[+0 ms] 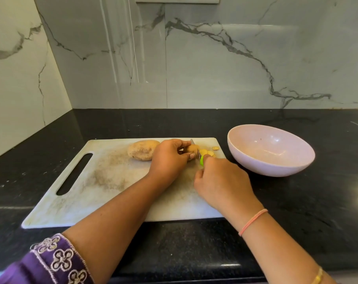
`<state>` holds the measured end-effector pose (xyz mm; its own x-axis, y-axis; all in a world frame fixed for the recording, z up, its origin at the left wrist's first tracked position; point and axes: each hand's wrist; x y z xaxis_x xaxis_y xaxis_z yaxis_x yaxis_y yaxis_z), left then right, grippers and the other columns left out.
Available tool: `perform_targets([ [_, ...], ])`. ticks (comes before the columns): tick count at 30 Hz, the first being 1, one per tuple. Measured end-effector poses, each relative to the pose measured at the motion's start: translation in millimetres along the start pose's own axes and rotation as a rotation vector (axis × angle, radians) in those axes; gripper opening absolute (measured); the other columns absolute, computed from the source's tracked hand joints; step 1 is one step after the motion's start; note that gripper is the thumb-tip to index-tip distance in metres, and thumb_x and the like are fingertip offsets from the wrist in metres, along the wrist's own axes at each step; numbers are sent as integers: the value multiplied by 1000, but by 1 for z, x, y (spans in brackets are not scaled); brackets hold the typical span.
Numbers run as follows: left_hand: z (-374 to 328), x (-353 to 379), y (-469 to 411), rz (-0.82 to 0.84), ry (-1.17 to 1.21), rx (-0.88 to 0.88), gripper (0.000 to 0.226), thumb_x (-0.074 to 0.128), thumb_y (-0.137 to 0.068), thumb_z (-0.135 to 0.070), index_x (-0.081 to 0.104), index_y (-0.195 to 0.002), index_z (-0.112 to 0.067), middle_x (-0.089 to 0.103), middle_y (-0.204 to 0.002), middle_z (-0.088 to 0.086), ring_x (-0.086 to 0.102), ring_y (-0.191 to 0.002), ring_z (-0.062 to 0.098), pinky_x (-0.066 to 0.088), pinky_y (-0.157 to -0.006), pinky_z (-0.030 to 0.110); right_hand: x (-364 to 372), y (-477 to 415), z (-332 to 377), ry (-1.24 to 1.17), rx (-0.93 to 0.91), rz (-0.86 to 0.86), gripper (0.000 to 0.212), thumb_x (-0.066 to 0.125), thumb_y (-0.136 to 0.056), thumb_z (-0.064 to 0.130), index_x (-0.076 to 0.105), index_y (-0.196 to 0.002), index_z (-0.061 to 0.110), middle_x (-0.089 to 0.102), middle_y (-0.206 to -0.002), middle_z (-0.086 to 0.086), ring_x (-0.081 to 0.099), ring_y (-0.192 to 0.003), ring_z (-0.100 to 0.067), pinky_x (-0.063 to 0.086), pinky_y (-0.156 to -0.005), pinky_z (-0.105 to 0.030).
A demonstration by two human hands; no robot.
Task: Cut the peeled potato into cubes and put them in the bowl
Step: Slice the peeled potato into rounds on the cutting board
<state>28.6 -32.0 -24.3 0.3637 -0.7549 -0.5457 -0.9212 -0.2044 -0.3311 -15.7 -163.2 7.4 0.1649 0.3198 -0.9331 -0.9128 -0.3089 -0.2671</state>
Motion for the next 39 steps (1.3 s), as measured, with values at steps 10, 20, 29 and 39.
perform_targets([
  [10, -2, 0, 0, -13, 29, -4, 37, 72, -82, -10, 66, -119, -12, 70, -111, 2, 58, -89, 1, 39, -66, -4, -3, -1, 2, 73, -70, -9, 23, 40, -97, 26, 53, -113, 15, 61, -108, -5, 59, -99, -25, 35, -66, -30],
  [20, -10, -9, -9, 134, -47, 8, 40, 78, -77, -12, 67, -115, -14, 70, -109, -1, 65, -93, 7, 49, -85, 21, 0, 6, -4, 82, -107, 15, 26, 42, -97, 30, 54, -112, 13, 62, -104, -4, 60, -95, -23, 34, -65, -29],
  [29, -9, -5, -8, 109, -165, 35, 35, 70, -85, -20, 60, -118, -15, 64, -115, -2, 59, -100, 11, 44, -82, 20, -1, 7, -5, 105, -126, 0, 21, 42, -96, 33, 53, -105, 16, 60, -95, -1, 55, -80, -20, 33, -63, -27],
  [39, -2, -3, -8, 38, -177, -10, 34, 63, -91, -19, 54, -123, -14, 63, -118, 2, 58, -108, 15, 41, -80, 21, -18, 14, -8, 81, -75, 59, 18, 36, -96, 32, 49, -90, 21, 39, -69, 5, 44, -68, -19, 30, -52, -28],
])
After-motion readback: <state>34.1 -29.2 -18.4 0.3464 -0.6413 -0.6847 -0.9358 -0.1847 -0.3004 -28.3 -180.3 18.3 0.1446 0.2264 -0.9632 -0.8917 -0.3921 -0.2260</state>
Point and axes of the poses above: each hand's wrist, its own y-axis away from the middle knuckle, its own x-axis out of the palm, z = x × y
